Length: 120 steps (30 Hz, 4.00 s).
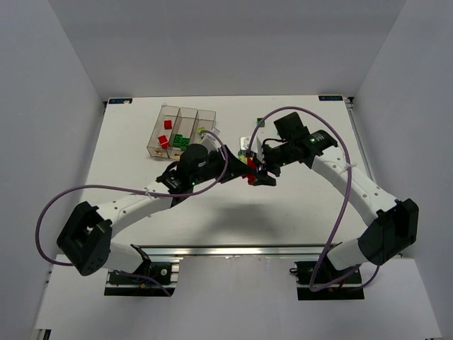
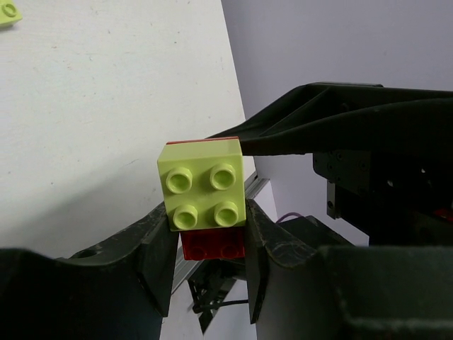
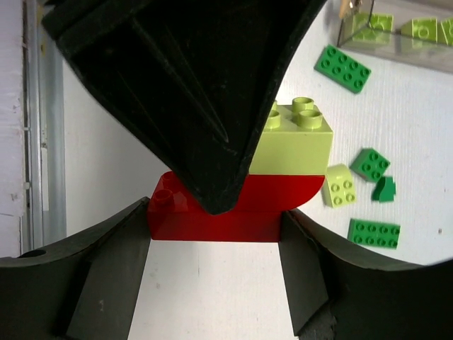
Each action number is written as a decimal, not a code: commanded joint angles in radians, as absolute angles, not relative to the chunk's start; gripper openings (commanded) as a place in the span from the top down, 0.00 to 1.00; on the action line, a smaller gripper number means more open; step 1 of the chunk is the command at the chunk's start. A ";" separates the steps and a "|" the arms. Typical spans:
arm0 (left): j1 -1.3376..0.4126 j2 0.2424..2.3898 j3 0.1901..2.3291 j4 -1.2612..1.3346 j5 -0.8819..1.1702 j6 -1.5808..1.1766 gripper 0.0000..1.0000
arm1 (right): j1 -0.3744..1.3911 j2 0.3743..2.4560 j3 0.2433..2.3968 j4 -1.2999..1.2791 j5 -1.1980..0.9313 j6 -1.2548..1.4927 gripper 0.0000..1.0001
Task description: Sort the legos into containers by color
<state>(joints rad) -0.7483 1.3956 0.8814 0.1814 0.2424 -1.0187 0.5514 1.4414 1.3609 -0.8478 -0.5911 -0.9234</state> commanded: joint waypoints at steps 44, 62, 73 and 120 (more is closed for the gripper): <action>-0.514 0.641 1.209 -0.834 -0.511 -0.842 1.00 | 0.839 2.503 2.174 0.380 -0.256 -0.038 0.97; -0.514 0.614 1.158 -0.830 -0.494 -0.894 1.00 | 0.870 2.666 2.273 0.545 -0.101 -0.106 0.73; -0.514 0.604 1.138 -0.828 -0.492 -0.917 1.00 | 0.873 2.686 2.269 0.586 -0.098 -0.144 0.17; -0.520 0.888 0.650 0.422 0.600 -0.696 1.00 | 0.413 1.523 1.264 0.488 -1.405 0.703 0.12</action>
<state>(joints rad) -0.5144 0.9089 0.6590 0.3283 0.5674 -0.6804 0.3923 1.5612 1.2728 0.2680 -1.3422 0.5392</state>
